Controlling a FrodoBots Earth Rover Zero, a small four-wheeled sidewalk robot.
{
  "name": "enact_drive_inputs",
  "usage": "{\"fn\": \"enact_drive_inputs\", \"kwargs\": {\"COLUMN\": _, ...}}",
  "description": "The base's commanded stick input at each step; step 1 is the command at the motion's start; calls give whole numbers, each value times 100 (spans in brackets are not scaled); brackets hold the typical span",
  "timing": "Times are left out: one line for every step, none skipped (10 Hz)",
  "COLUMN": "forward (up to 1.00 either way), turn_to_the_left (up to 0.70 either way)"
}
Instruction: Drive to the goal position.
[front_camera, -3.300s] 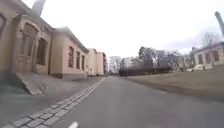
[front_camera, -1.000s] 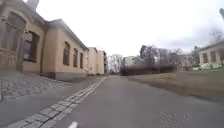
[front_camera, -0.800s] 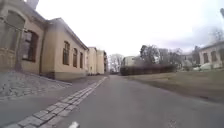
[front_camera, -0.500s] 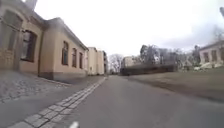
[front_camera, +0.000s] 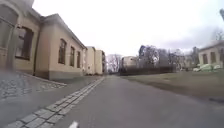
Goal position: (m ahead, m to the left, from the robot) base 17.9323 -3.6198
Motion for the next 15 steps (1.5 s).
{"fn": "enact_drive_inputs", "kwargs": {"forward": 70, "turn_to_the_left": 0}}
{"fn": "enact_drive_inputs", "kwargs": {"forward": 70, "turn_to_the_left": 0}}
{"fn": "enact_drive_inputs", "kwargs": {"forward": 70, "turn_to_the_left": 0}}
{"fn": "enact_drive_inputs", "kwargs": {"forward": 70, "turn_to_the_left": 0}}
{"fn": "enact_drive_inputs", "kwargs": {"forward": 70, "turn_to_the_left": 0}}
{"fn": "enact_drive_inputs", "kwargs": {"forward": 70, "turn_to_the_left": 0}}
{"fn": "enact_drive_inputs", "kwargs": {"forward": 70, "turn_to_the_left": 0}}
{"fn": "enact_drive_inputs", "kwargs": {"forward": 70, "turn_to_the_left": 0}}
{"fn": "enact_drive_inputs", "kwargs": {"forward": 70, "turn_to_the_left": 0}}
{"fn": "enact_drive_inputs", "kwargs": {"forward": 70, "turn_to_the_left": 0}}
{"fn": "enact_drive_inputs", "kwargs": {"forward": 70, "turn_to_the_left": 0}}
{"fn": "enact_drive_inputs", "kwargs": {"forward": 70, "turn_to_the_left": 0}}
{"fn": "enact_drive_inputs", "kwargs": {"forward": 70, "turn_to_the_left": 0}}
{"fn": "enact_drive_inputs", "kwargs": {"forward": 70, "turn_to_the_left": 0}}
{"fn": "enact_drive_inputs", "kwargs": {"forward": 70, "turn_to_the_left": 0}}
